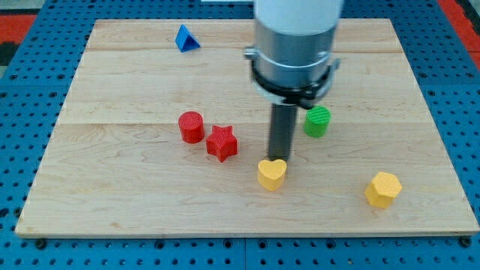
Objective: Push the green circle towards the top center
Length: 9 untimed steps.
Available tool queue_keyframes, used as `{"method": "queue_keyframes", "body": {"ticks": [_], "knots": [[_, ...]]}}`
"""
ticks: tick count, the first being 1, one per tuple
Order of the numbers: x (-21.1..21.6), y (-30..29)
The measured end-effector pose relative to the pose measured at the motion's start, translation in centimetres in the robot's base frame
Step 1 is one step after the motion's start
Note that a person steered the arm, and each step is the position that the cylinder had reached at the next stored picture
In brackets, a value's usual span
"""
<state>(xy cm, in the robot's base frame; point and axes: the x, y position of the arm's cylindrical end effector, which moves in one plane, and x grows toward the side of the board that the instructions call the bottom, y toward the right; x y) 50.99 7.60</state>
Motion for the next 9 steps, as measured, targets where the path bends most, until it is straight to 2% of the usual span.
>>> {"method": "queue_keyframes", "body": {"ticks": [1,3,4,5,6,9], "knots": [[2.6,0.7],[1.5,-8.7],[3.5,-9.8],[3.7,-11.5],[4.6,-6.9],[4.2,-6.7]]}}
